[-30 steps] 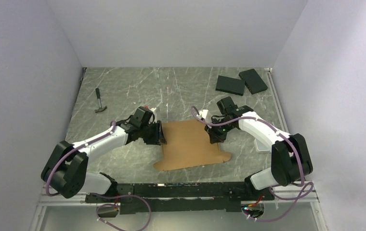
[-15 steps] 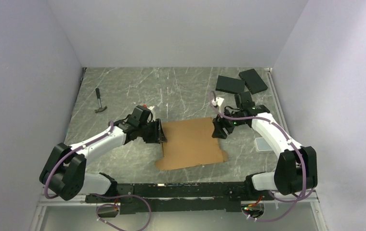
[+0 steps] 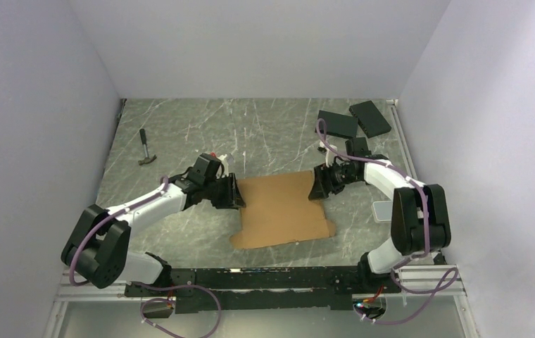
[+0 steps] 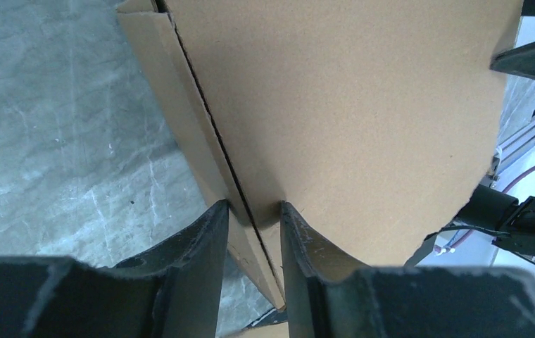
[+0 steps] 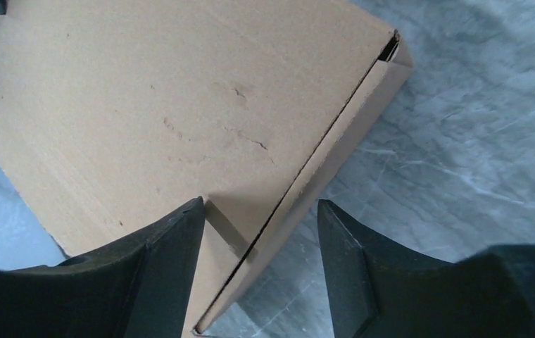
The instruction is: Fold the paper box
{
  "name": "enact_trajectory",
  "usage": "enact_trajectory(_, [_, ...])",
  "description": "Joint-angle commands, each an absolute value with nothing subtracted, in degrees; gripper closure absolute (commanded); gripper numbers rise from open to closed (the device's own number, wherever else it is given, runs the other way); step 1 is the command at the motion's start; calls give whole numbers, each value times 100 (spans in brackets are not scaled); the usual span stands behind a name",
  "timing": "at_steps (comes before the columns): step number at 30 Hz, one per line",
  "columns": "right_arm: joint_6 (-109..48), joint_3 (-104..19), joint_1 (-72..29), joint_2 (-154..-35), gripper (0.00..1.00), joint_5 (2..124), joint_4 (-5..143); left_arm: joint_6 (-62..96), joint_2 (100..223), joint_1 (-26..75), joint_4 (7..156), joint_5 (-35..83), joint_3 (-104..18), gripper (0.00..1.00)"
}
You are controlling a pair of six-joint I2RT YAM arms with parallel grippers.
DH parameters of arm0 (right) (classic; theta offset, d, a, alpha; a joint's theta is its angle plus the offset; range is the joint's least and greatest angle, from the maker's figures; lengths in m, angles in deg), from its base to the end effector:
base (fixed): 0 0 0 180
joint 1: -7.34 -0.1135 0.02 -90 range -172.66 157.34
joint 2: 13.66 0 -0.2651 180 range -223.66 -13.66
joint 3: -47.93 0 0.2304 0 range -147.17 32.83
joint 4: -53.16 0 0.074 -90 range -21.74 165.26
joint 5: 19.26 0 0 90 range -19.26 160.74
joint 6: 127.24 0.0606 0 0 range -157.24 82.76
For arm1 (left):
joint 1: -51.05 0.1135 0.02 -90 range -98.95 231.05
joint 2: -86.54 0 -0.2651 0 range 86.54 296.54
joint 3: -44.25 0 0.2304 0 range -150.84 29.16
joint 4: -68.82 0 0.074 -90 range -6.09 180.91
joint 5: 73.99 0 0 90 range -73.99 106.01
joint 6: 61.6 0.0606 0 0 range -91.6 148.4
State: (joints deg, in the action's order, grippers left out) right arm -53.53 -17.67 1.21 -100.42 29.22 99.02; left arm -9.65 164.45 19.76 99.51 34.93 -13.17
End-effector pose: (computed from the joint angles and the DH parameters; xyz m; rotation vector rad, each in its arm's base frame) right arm 0.2607 0.0684 0.1851 -0.6856 2.4528 0.9131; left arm 0.2142 -0.1532 0.1898 -0.0009 2.6314 -0.8865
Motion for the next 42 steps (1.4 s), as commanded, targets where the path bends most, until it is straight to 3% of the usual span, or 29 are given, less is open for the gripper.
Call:
enact_trajectory(1, [-5088, -1931, 123, -10438, 41, 2645, 9896, -1049, 16539, 1977, 9636, 3649, -1195, 63])
enact_trajectory(8, [-4962, -1977, 140, -10767, 64, 2846, 9870, -1142, 16349, 2039, 9491, 3643, -1109, 60])
enact_trajectory(16, [-4895, -2029, 315, -10954, 72, 2698, 9897, -1594, 15485, 2460, 8792, 4113, -383, 22])
enact_trajectory(24, [-4764, -2073, 540, -11241, 77, 2517, 9891, -2439, 15220, 2651, 7704, 4539, 500, 5])
enact_trajectory(42, [-4616, -2104, 931, -11442, 83, 2377, 9828, -3403, 15498, 2662, 6683, 4529, 1132, 3])
